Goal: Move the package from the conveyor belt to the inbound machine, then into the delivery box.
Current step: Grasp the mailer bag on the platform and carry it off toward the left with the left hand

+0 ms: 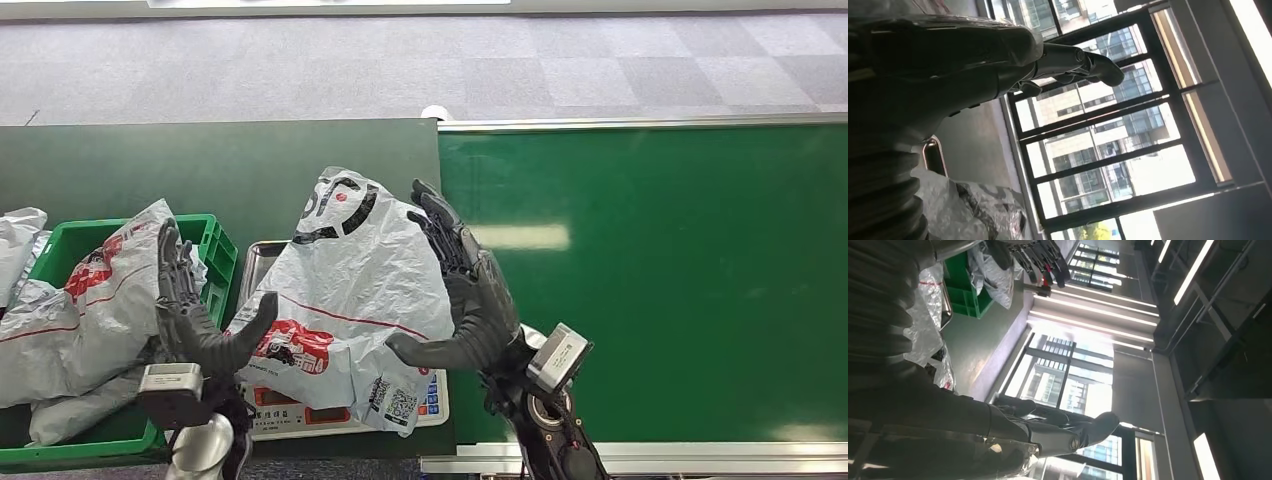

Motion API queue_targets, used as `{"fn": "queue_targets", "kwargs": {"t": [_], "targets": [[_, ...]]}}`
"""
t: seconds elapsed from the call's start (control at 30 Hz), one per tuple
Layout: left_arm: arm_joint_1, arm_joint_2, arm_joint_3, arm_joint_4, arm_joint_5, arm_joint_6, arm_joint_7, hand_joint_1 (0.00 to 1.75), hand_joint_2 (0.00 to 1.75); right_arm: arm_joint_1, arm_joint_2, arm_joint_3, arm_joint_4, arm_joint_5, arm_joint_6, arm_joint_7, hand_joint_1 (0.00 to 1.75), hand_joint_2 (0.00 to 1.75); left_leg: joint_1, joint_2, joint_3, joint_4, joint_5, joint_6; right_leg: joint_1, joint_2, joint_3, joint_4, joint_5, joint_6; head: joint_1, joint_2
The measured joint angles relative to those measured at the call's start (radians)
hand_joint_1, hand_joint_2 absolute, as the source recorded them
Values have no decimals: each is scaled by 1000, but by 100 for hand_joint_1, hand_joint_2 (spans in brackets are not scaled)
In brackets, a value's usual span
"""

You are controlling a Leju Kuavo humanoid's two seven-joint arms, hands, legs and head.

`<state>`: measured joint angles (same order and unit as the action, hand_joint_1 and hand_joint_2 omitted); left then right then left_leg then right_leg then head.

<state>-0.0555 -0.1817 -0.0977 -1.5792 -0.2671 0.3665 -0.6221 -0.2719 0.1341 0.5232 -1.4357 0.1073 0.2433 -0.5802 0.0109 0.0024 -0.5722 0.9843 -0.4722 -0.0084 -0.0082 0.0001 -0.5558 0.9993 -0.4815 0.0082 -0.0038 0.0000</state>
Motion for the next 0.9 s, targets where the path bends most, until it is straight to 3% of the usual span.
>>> {"fn": "queue_targets", "kwargs": {"t": [0.1, 0.3, 0.43, 0.47, 0.63, 0.9], "targets": [[-32, 4, -85, 79, -107, 6, 69, 0, 175, 16, 1, -5, -20, 43, -31, -10, 0, 175, 0, 0, 0, 0, 0, 0, 0, 0, 0, 0, 0, 0, 0, 0], [-102, 16, -239, 255, -361, -84, 279, 0, 175, 35, 3, -5, -39, 91, -61, -16, 0, 175, 0, 1, 0, 0, 0, 0, 0, 0, 0, 0, 0, 0, 0, 0], [-142, 18, -293, 362, -510, -90, 386, 143, 175, 41, 4, -4, -43, 108, -66, -16, 0, 175, 0, 0, 0, 0, 0, 0, 0, 0, 0, 0, 0, 0, 0, 0], [-152, 18, -301, 385, -558, -84, 424, 151, 175, 43, 4, -4, -43, 111, -68, -16, 0, 175, 0, 0, 0, 0, 0, 0, 0, 0, 0, 0, 0, 0, 0, 0], [-185, 15, -310, 472, -763, -63, 561, 159, 175, 51, 6, -3, -45, 117, -70, -16, 0, 175, 0, 0, 0, 0, 0, 0, 0, 0, 1, 0, 0, 0, 0, 0], [-204, 1, -280, 515, -875, -76, 610, 144, 175, 52, 9, 3, -45, 120, -66, -21, 0, 175, 0, 0, 6, 0, 0, 0, 0, 0, 7, 0, 0, 0, 0, 0]]}}
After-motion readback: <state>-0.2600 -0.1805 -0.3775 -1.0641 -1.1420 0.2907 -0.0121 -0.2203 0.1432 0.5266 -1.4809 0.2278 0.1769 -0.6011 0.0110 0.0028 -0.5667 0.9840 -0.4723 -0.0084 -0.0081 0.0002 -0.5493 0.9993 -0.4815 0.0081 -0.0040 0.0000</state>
